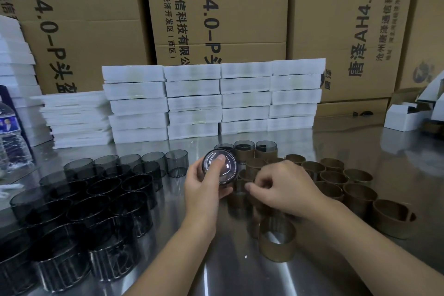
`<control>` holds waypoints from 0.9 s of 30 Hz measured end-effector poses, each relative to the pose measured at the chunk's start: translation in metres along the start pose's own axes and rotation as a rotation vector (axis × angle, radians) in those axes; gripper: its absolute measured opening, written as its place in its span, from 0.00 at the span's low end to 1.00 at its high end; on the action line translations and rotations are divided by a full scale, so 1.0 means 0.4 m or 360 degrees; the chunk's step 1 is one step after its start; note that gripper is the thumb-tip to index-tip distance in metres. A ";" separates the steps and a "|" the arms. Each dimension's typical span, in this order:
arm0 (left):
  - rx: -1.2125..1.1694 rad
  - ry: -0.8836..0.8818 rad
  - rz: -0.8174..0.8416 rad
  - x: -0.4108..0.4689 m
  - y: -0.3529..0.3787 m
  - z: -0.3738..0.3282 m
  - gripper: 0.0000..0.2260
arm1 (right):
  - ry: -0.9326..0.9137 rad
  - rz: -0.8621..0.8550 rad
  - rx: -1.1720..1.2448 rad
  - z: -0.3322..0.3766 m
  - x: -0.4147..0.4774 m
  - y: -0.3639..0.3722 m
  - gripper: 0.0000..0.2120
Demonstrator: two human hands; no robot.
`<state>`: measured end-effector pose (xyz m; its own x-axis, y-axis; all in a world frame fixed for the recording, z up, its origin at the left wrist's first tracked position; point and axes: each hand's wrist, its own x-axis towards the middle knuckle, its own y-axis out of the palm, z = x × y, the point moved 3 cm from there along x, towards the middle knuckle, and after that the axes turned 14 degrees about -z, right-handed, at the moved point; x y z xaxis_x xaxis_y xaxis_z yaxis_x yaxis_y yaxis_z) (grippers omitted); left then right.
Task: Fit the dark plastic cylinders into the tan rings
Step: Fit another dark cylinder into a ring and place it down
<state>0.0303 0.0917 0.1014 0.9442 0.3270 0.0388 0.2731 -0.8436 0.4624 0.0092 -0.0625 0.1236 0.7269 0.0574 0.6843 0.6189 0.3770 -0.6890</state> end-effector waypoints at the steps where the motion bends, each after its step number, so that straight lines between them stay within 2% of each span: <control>1: -0.0011 0.0010 -0.0011 0.000 0.000 -0.002 0.14 | -0.0005 -0.0191 0.0082 0.001 0.002 -0.008 0.16; 4: -0.0042 0.0032 -0.0024 -0.001 -0.001 -0.009 0.14 | 0.0004 -0.0676 0.0343 -0.002 0.002 -0.025 0.12; 6: -0.0036 0.0033 -0.0023 -0.002 -0.001 -0.009 0.15 | -0.0004 -0.0791 0.0408 -0.005 0.002 -0.026 0.10; 12: -0.0015 0.0012 0.0004 -0.001 -0.001 -0.004 0.14 | -0.0041 -0.0859 0.0594 0.002 -0.002 -0.023 0.10; 20: -0.0002 -0.0032 0.0084 0.001 -0.001 0.006 0.12 | 0.0052 -0.0794 0.0687 -0.001 -0.005 -0.025 0.25; 27: -0.0053 -0.0081 0.0253 0.000 0.005 0.015 0.16 | -0.0015 -0.0798 0.0715 0.006 -0.006 -0.021 0.13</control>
<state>0.0321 0.0875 0.0968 0.9834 0.1679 0.0690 0.1143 -0.8681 0.4830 0.0016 -0.0637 0.1283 0.3800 -0.2173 0.8991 0.6953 0.7081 -0.1227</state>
